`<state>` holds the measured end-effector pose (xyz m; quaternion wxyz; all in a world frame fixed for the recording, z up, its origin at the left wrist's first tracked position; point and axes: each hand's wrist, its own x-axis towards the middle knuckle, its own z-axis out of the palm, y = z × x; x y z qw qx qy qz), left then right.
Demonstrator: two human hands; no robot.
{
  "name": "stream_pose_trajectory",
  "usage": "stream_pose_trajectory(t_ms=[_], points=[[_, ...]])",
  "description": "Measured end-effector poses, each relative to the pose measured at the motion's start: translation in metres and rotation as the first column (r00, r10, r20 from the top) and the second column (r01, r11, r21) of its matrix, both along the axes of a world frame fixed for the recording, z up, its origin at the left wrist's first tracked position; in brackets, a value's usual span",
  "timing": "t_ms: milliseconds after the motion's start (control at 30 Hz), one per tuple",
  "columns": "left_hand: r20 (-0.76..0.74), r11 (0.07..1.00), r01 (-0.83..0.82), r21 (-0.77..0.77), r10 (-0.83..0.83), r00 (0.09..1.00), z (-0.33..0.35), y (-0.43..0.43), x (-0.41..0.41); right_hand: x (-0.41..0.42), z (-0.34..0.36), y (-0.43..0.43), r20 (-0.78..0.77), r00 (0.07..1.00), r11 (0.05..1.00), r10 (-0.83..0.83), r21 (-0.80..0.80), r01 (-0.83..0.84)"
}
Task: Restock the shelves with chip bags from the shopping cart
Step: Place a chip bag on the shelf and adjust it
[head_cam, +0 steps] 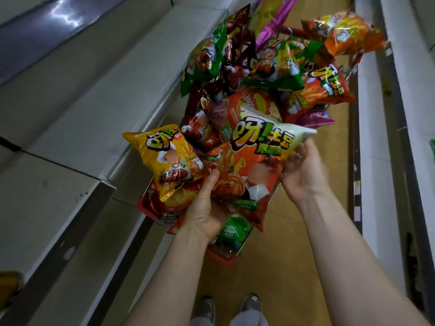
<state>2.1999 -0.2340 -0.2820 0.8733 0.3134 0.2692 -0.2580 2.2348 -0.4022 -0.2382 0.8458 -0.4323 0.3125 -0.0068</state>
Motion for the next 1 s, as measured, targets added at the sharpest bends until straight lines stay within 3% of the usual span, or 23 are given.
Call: stream_pose_trajectory(t_ms=[133,233,333,433,500,600,700,800,933,1000], points=[[0.022,0.987,0.076,0.14,-0.08,0.997,0.006,0.0,0.003,-0.008,-0.006,0.015,0.009,0.976,0.975,0.216,-0.064,-0.215],[0.04,0.967,0.124,0.222,-0.136,0.99,0.008,0.014,0.006,-0.003,-0.003,0.011,-0.032,0.986,0.98,0.166,-0.105,-0.168],[0.074,0.906,0.1,0.411,-0.142,0.987,0.012,0.03,0.018,0.005,-0.002,0.002,-0.066,0.986,0.971,0.156,-0.175,-0.166],[0.105,0.758,0.31,0.574,-0.444,0.89,0.027,0.026,0.027,0.013,0.001,0.012,-0.145,0.967,0.942,0.209,-0.236,-0.239],[0.103,0.719,0.376,0.584,-0.525,0.845,0.035,0.021,0.029,0.016,0.006,0.02,-0.161,0.947,0.914,0.277,-0.259,-0.311],[0.158,0.782,0.304,0.545,-0.452,0.878,0.029,0.024,0.031,0.015,0.014,0.024,-0.12,0.881,0.853,0.458,-0.218,-0.474],[0.185,0.809,0.192,0.555,-0.345,0.92,0.028,0.03,0.034,0.008,0.018,0.025,-0.14,0.737,0.727,0.661,-0.122,-0.675],[0.178,0.69,0.115,0.714,-0.339,0.924,0.031,0.035,0.039,0.012,0.021,0.037,-0.17,0.69,0.685,0.704,-0.094,-0.722],[0.235,0.59,-0.011,0.807,-0.304,0.923,0.036,0.049,0.046,0.024,0.021,0.055,-0.146,0.663,0.614,0.734,-0.276,-0.74],[0.231,0.426,-0.147,0.893,-0.153,0.961,0.031,0.06,0.053,0.026,0.019,0.062,-0.12,0.718,0.66,0.686,-0.312,-0.683]])
